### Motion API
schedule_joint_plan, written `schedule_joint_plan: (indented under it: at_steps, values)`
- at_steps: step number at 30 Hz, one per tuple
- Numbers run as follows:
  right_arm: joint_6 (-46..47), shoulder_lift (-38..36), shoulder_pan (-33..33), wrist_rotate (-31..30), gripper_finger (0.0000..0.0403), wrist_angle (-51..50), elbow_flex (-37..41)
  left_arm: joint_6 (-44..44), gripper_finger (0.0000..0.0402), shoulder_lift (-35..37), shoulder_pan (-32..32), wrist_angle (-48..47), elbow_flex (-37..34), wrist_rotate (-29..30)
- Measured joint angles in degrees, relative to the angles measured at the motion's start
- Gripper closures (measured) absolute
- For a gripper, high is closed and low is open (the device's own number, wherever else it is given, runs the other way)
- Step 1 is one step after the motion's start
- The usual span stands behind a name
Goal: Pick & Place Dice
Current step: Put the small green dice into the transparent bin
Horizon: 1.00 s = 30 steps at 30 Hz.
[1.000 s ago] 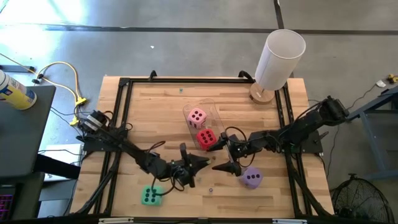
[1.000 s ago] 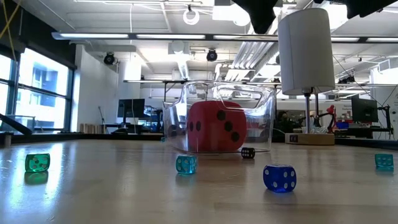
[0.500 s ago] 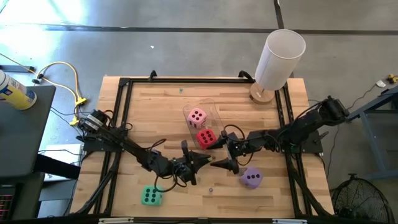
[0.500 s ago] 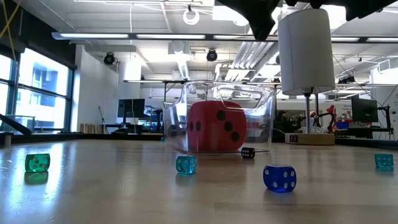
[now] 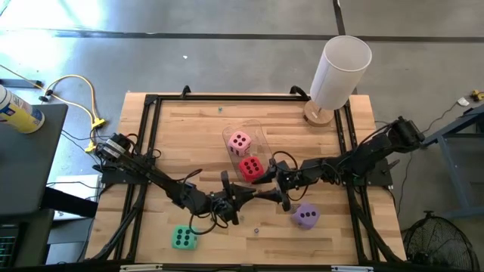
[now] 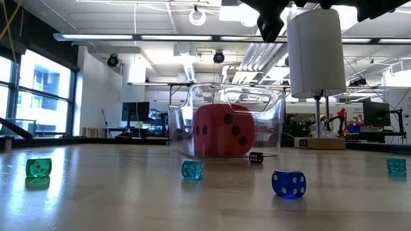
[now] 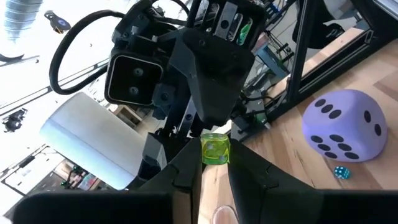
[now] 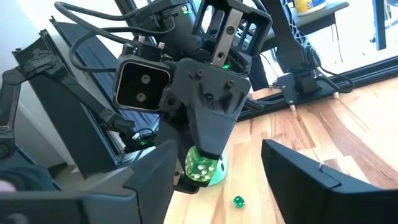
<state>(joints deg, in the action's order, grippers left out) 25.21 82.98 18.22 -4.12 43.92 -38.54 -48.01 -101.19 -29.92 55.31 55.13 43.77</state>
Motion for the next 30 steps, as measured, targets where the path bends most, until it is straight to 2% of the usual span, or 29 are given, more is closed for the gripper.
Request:
schedule_joint_plan:
  at_steps: [16, 30]
  values:
    - [-0.6, 0.0, 0.0, -0.5, 0.0233, -0.4, 0.0, -1.0, 0.0344, 0.0, 1.4, 0.0, 0.0, 1.4]
    - [-0.8, -0.1, -1.0, 0.2, 0.0326, -1.4, 0.0, -0.8, 0.0344, 0.0, 1.4, -0.3, 0.0, 1.7]
